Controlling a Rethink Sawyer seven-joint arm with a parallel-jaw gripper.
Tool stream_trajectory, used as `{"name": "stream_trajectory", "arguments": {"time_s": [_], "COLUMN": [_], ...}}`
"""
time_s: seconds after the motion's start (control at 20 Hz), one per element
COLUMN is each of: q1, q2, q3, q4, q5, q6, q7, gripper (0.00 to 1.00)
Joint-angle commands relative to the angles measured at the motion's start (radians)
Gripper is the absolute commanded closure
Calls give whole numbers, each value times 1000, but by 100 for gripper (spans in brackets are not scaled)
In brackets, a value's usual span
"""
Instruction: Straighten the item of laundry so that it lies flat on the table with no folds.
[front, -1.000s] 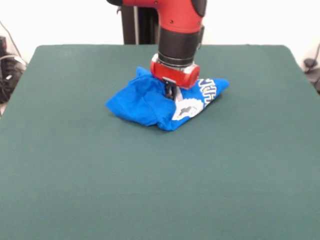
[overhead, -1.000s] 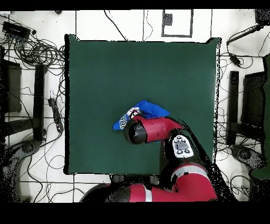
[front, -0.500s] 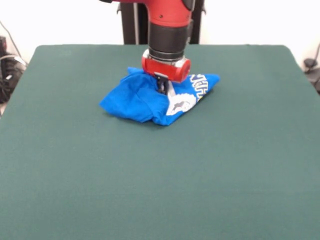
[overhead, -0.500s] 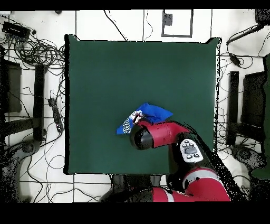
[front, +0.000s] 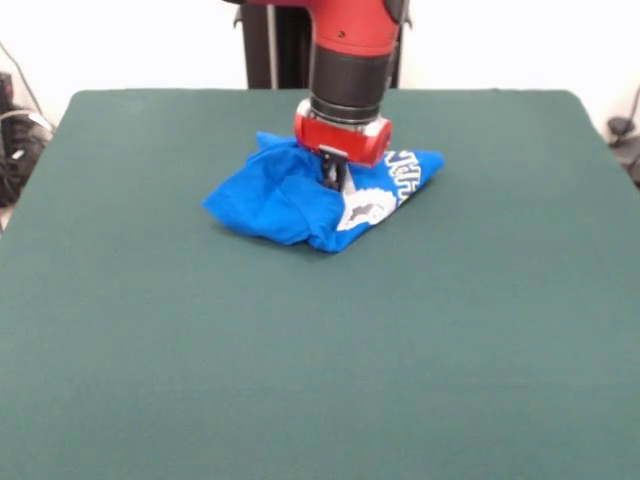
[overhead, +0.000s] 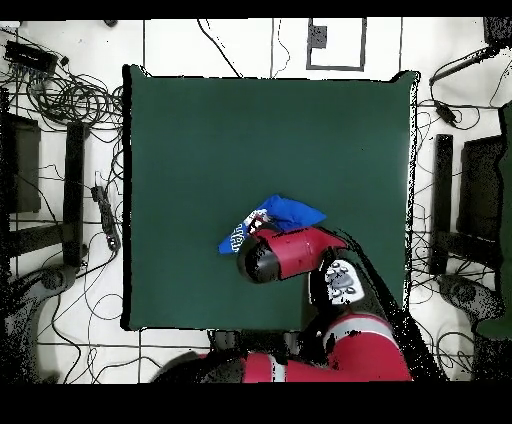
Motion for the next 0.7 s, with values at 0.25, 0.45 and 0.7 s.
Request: {"name": "stream_trajectory", "arguments": {"time_s": [0.25, 0.45, 0.7], "q1": [288, 336, 390], "q2": [229, 236, 239], "q3": [-53, -79, -104], "q4": [-48, -35, -14], "q5": [280, 395, 527], "q6": [-48, -35, -42], "q7": [308, 324, 323], "gripper": [100, 100, 100]}}
